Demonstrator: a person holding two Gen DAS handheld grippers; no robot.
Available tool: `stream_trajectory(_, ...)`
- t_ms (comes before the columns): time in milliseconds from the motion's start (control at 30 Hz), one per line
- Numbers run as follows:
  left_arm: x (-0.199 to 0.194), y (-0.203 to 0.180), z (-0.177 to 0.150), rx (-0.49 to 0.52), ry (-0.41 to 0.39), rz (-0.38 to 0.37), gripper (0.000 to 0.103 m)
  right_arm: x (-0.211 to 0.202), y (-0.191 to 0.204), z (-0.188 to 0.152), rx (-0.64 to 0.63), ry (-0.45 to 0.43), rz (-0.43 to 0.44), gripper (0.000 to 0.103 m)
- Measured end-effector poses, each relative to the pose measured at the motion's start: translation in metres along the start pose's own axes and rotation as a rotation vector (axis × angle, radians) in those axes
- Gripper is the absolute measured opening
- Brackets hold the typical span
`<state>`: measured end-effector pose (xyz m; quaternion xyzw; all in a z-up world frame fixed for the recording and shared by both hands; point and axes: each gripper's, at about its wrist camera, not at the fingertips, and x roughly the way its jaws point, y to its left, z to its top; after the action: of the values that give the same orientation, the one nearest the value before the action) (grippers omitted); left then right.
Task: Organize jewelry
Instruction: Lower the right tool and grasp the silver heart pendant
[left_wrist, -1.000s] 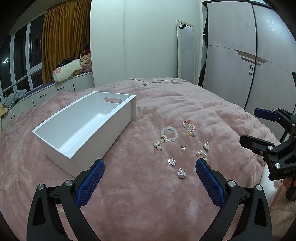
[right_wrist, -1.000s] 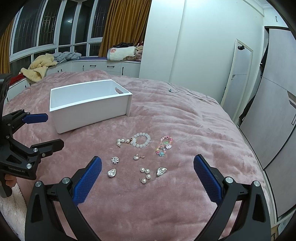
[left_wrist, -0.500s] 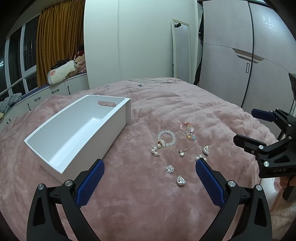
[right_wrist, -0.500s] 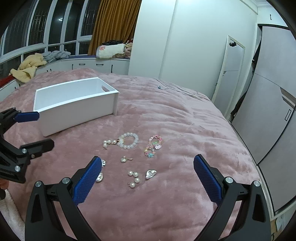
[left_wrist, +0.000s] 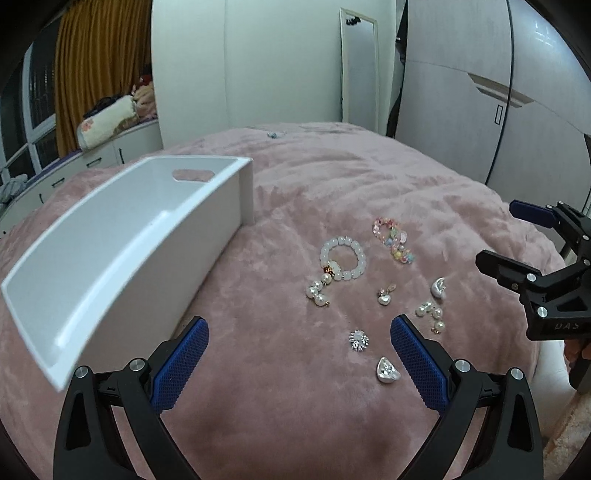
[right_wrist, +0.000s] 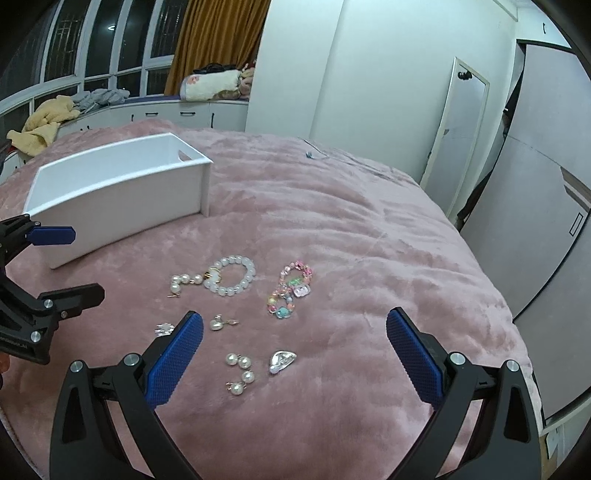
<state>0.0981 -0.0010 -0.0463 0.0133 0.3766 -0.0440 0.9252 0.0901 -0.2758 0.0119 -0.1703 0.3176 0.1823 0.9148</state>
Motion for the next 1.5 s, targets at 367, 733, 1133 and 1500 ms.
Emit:
stream_trajectory(367,0.042,-0.022,-0.018,0.082,0.062,-0.071,0.1,0.061,-0.012,-0.021,0.043,0.143,0.114,0.066)
stream_trajectory(733,0.052,-0.042,-0.039,0.131,0.097,-0.14,0.088,0.083,-0.008,-0.041,0.029,0.229,0.134,0.05)
stream_trajectory(1133,0.059,-0.039,-0.049,0.102,0.141,-0.138,0.057,0.089,-0.006,-0.05,0.033,0.259,0.203,0.026)
stream_trajectory(1500,0.059,-0.048,-0.054,0.126,0.15,-0.228,0.02,0.084,-0.009,-0.05,0.055,0.237,0.207,0.026)
